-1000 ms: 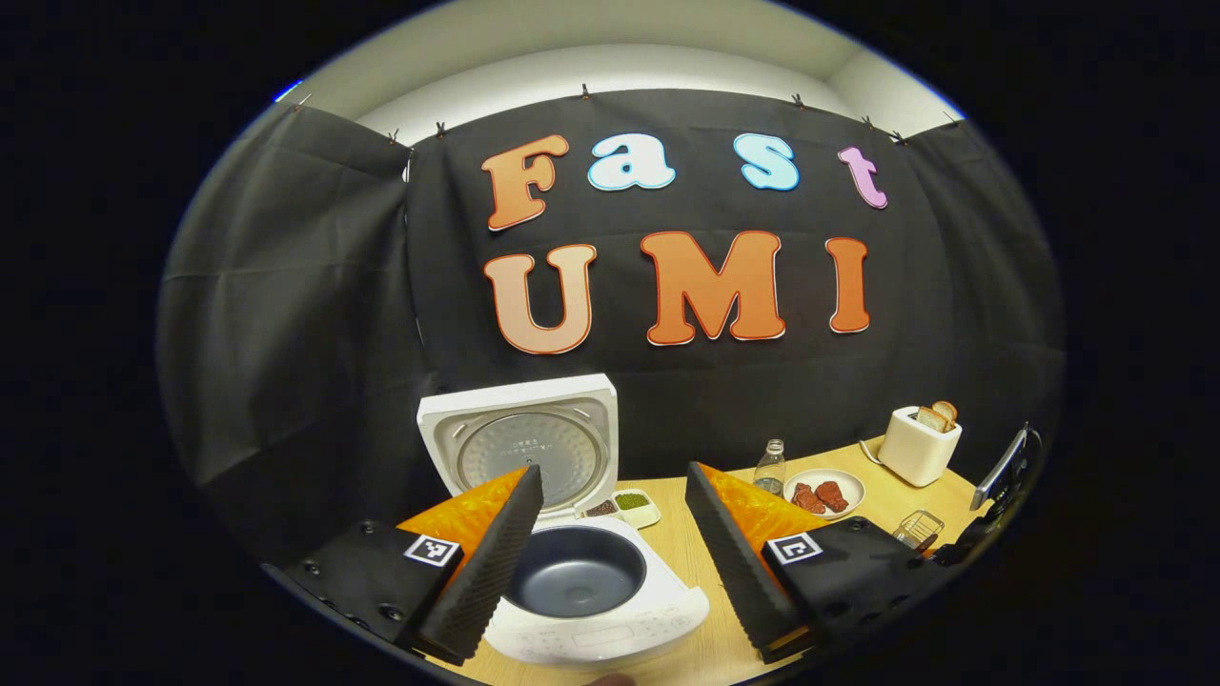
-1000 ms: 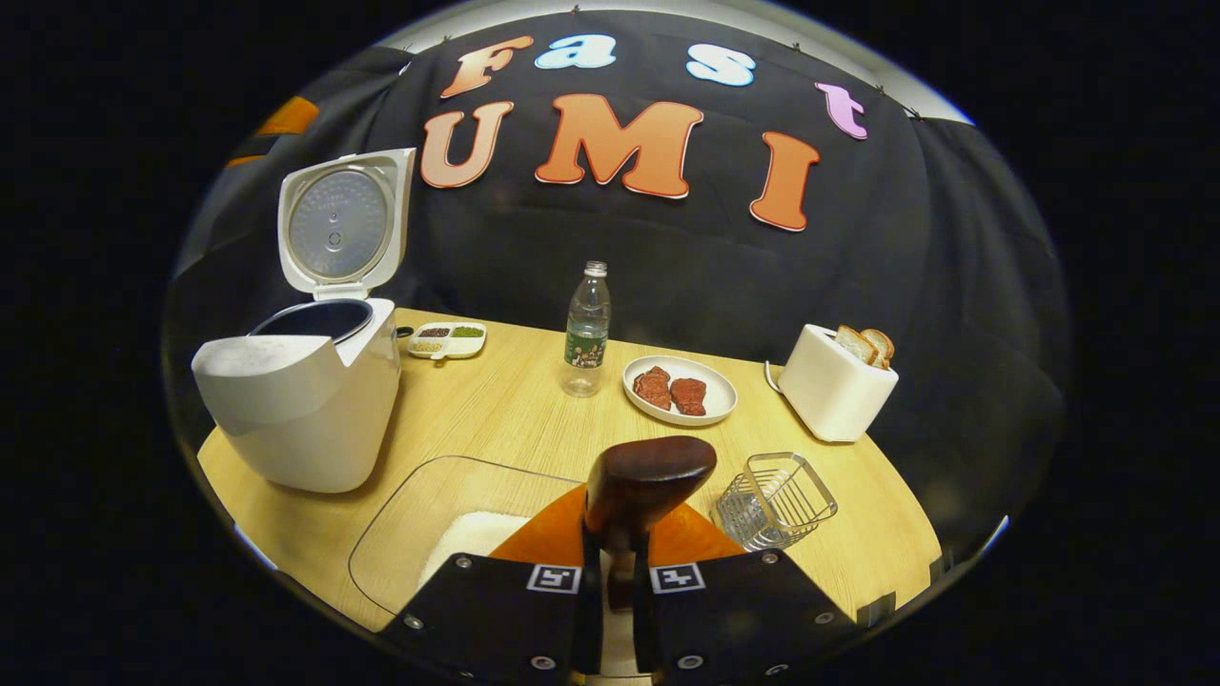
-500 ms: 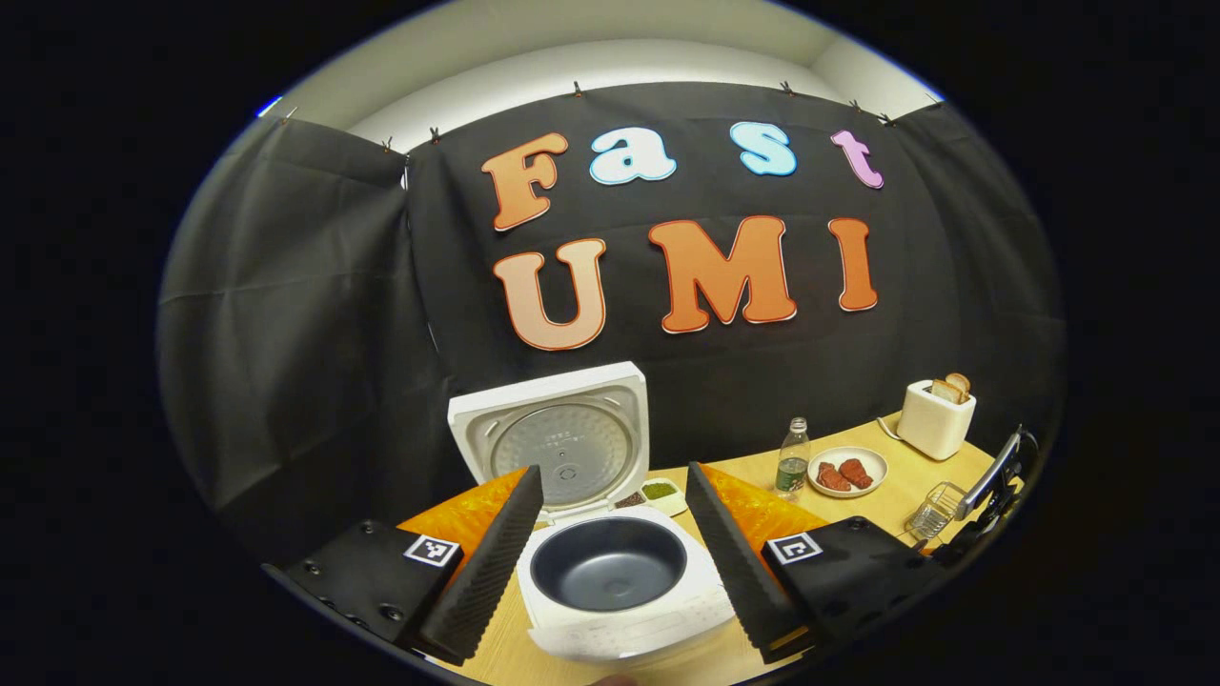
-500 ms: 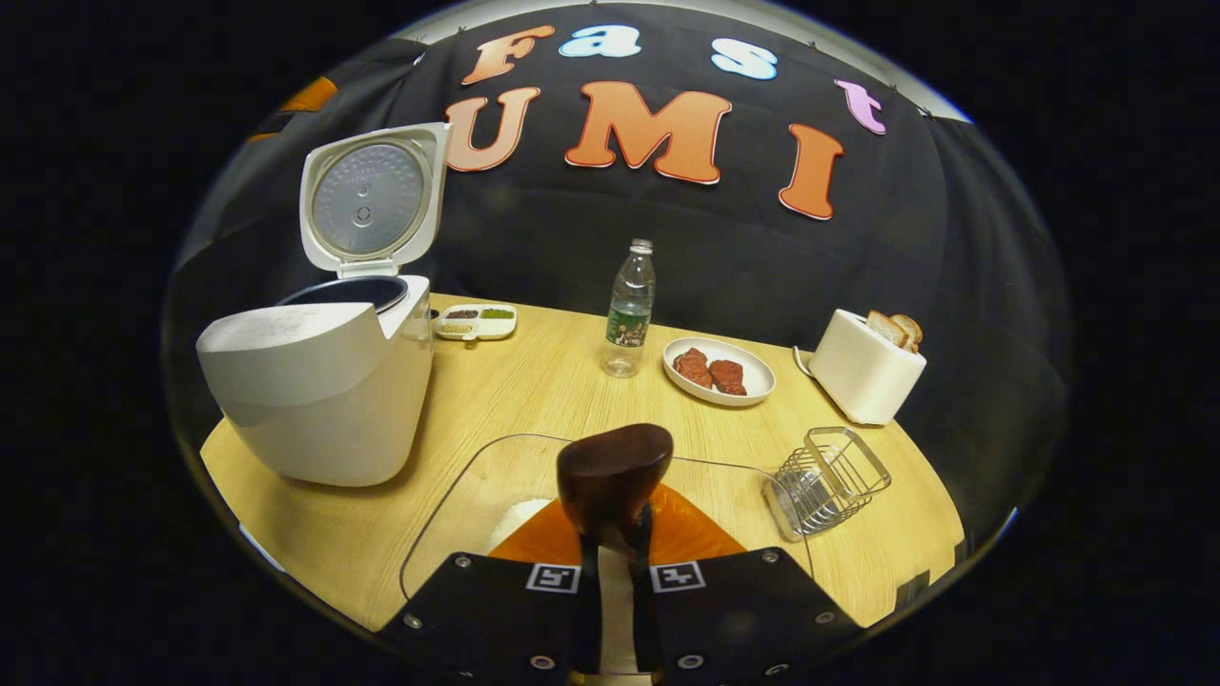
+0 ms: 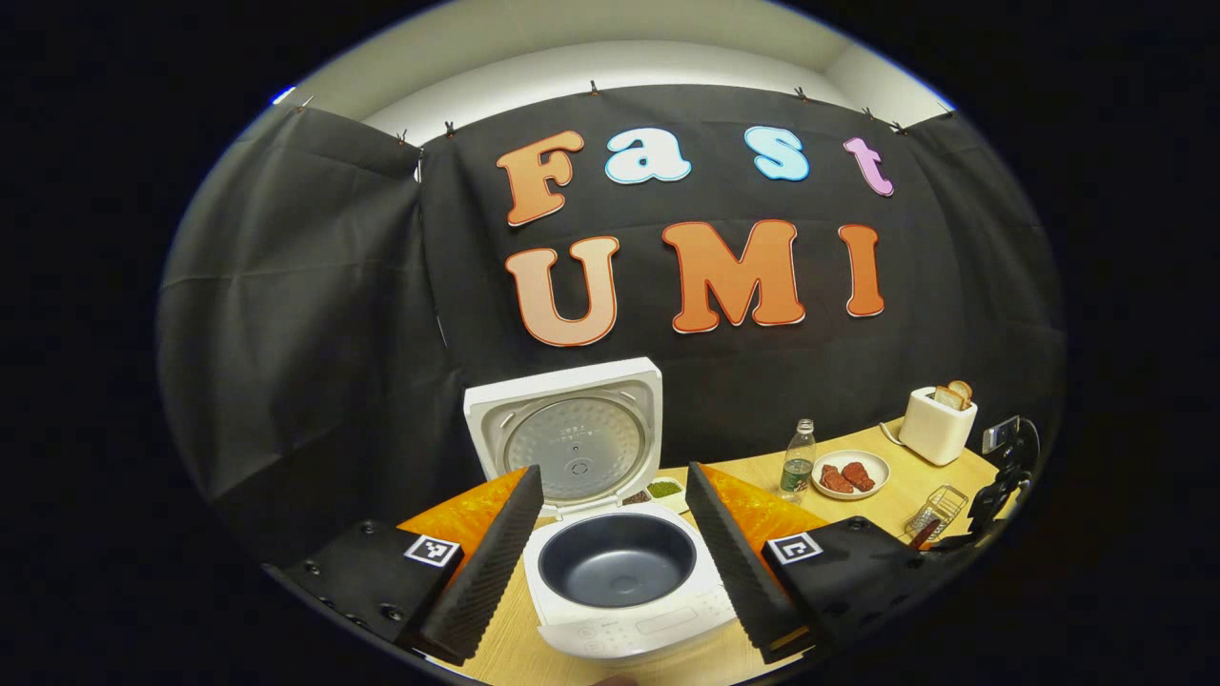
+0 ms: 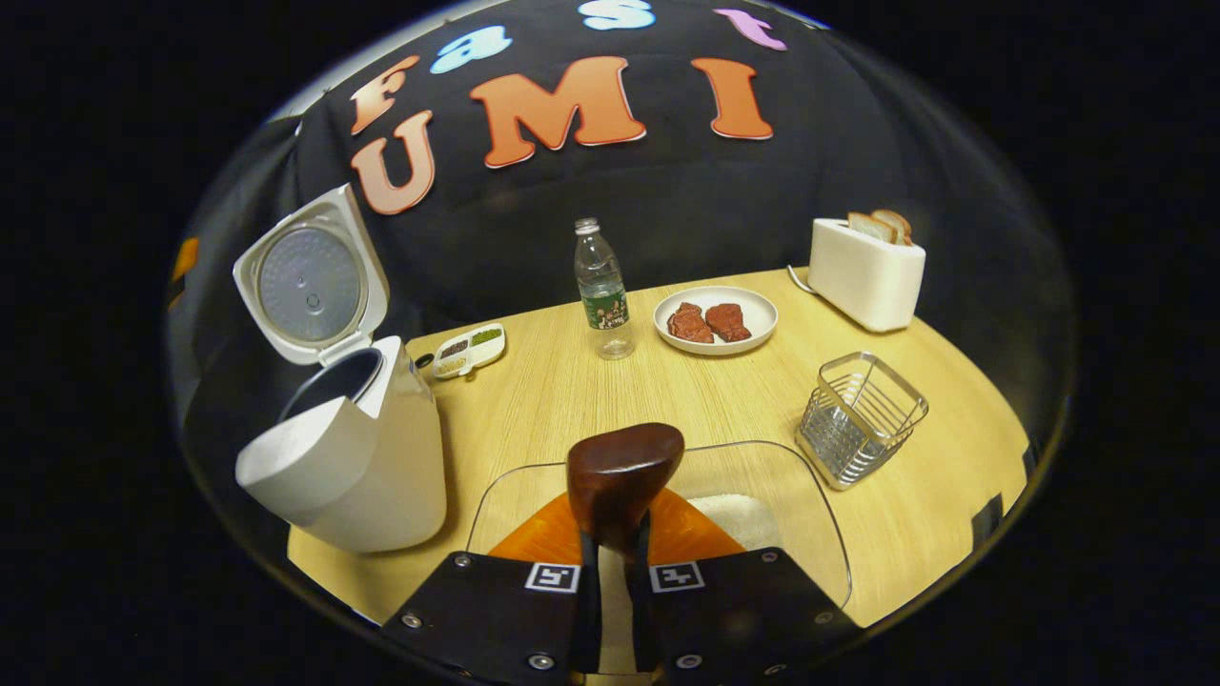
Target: Close the left gripper, press the button to open the rice cooker; take a wooden spoon from the chopstick holder with the right hand, scoop a spoonful of rice and pour it into the rice cooker, then put the wooden spoon back into the chopstick holder.
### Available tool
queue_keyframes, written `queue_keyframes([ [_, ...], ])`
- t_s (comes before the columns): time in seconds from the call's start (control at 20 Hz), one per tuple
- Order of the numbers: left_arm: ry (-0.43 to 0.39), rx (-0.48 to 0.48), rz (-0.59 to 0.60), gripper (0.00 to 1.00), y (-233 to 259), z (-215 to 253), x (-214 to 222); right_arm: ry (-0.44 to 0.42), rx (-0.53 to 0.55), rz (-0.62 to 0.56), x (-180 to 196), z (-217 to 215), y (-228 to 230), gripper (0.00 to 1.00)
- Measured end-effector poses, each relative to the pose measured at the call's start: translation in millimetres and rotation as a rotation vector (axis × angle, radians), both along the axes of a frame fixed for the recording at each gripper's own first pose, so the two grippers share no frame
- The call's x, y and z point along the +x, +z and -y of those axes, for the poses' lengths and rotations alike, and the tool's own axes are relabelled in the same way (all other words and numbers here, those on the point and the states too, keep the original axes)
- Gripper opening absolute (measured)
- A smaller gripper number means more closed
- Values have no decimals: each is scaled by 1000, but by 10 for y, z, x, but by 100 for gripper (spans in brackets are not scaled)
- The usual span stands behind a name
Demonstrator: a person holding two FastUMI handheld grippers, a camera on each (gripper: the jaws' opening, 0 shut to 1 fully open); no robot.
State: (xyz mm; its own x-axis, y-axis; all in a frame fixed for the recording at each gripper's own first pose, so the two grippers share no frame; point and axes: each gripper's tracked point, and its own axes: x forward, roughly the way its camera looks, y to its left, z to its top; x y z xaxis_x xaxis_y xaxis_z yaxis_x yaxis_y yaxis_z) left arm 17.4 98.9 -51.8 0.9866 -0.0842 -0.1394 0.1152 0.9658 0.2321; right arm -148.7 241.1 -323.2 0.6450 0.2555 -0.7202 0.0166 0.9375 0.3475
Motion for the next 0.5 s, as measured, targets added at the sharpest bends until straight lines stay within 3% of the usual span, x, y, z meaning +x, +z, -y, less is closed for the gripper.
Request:
queue_keyframes([
  [0.5,3,11,-16,100,-42,-43,-20,-122,302,-136,54,-24,-20,12],
])
